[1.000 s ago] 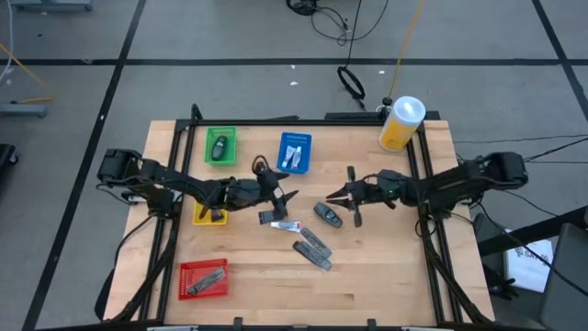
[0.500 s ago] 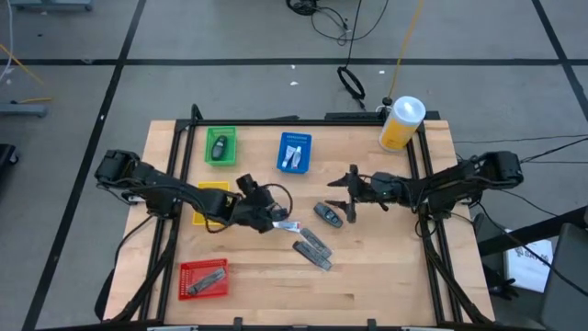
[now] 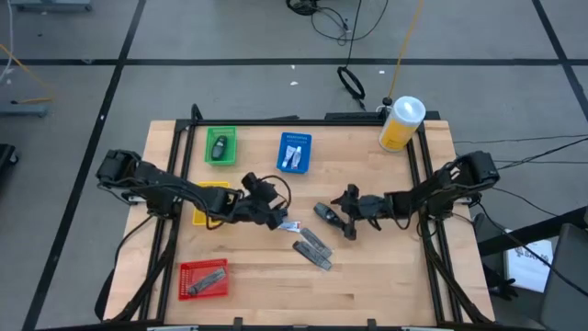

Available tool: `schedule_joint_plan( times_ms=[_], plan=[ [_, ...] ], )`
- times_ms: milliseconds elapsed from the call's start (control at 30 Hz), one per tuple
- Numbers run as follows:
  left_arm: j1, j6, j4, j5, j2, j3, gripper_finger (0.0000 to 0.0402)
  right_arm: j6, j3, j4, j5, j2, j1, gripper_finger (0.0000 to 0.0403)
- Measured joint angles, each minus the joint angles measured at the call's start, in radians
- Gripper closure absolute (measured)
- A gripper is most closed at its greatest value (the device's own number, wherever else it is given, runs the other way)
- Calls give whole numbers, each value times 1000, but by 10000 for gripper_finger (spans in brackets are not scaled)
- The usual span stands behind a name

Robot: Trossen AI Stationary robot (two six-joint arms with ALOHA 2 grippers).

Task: Pick & Place Travel size toiletries
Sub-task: Put the black deodorant in the green bin

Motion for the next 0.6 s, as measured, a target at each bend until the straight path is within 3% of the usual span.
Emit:
schedule_joint_plan(
  times_ms=[167,367,600],
  plan=[
    [27,165,278,34,86,0,119,-24,0,18,1,55,25,119],
    [100,418,639,257,218,7,119,-11,0,51,1,83,25,207],
    [147,598,678,584,246,58,119,-19,0,74,-1,30,12,213]
  ],
)
